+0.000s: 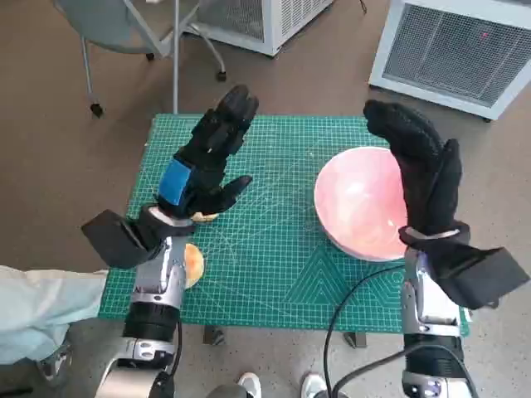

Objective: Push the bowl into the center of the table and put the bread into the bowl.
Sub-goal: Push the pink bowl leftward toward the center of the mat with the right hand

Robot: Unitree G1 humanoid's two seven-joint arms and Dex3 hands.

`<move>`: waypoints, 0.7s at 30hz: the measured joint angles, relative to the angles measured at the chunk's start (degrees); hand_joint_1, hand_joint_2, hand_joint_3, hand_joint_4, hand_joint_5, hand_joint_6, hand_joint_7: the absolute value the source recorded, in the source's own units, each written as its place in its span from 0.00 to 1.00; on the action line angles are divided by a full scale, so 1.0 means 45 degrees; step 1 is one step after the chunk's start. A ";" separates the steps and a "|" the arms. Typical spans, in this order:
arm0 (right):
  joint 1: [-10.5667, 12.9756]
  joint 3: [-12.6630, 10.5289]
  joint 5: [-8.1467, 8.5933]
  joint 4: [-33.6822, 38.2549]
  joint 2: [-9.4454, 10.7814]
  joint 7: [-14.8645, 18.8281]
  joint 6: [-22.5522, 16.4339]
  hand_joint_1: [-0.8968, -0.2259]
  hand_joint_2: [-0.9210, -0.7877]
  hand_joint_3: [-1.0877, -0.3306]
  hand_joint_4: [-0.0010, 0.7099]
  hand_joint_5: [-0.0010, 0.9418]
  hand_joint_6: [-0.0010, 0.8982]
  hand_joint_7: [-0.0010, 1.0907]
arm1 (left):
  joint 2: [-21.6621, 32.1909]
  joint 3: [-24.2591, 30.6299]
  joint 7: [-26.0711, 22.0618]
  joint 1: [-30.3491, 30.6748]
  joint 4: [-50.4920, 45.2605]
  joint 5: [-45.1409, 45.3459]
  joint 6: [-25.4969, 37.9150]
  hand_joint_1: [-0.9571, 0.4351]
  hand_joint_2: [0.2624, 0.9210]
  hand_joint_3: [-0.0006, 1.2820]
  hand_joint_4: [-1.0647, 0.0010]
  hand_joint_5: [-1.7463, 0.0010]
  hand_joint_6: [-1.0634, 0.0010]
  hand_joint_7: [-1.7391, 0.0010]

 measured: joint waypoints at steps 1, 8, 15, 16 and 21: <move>0.0002 -0.0016 0.0002 0.0000 -0.0022 0.0000 -0.0039 0.34 0.00 0.47 0.26 0.00 0.01 0.48 | 0.0001 0.0001 0.0000 -0.0005 0.0004 0.0000 -0.0008 0.24 1.00 0.25 0.92 1.00 0.83 0.99; 0.0030 -0.0155 0.0000 0.0000 -0.0123 -0.0034 -0.0227 0.33 0.00 0.48 0.26 0.00 0.01 0.48 | 0.0005 0.0006 -0.0007 -0.0054 0.0099 -0.0002 -0.0052 0.24 1.00 0.25 0.92 1.00 0.83 0.99; 0.0046 -0.0277 -0.0034 0.0024 -0.0155 -0.0188 -0.0369 0.33 0.00 0.48 0.27 0.01 0.01 0.48 | 0.0005 0.0009 -0.0019 -0.0071 0.0100 -0.0006 -0.0067 0.24 1.00 0.25 0.92 1.00 0.83 0.99; 0.0051 -0.0286 -0.0041 0.0023 -0.0155 -0.0213 -0.0392 0.33 0.00 0.48 0.27 0.01 0.01 0.48 | 0.0004 0.0011 -0.0019 -0.0076 0.0103 -0.0007 -0.0070 0.24 1.00 0.25 0.92 1.00 0.83 0.99; 0.0092 -0.0343 -0.0142 0.0023 -0.0176 -0.0302 -0.0476 0.33 0.00 0.48 0.27 0.01 0.01 0.48 | 0.0006 0.0028 -0.0019 -0.0096 0.0128 -0.0007 -0.0092 0.24 1.00 0.25 0.92 1.00 0.83 0.99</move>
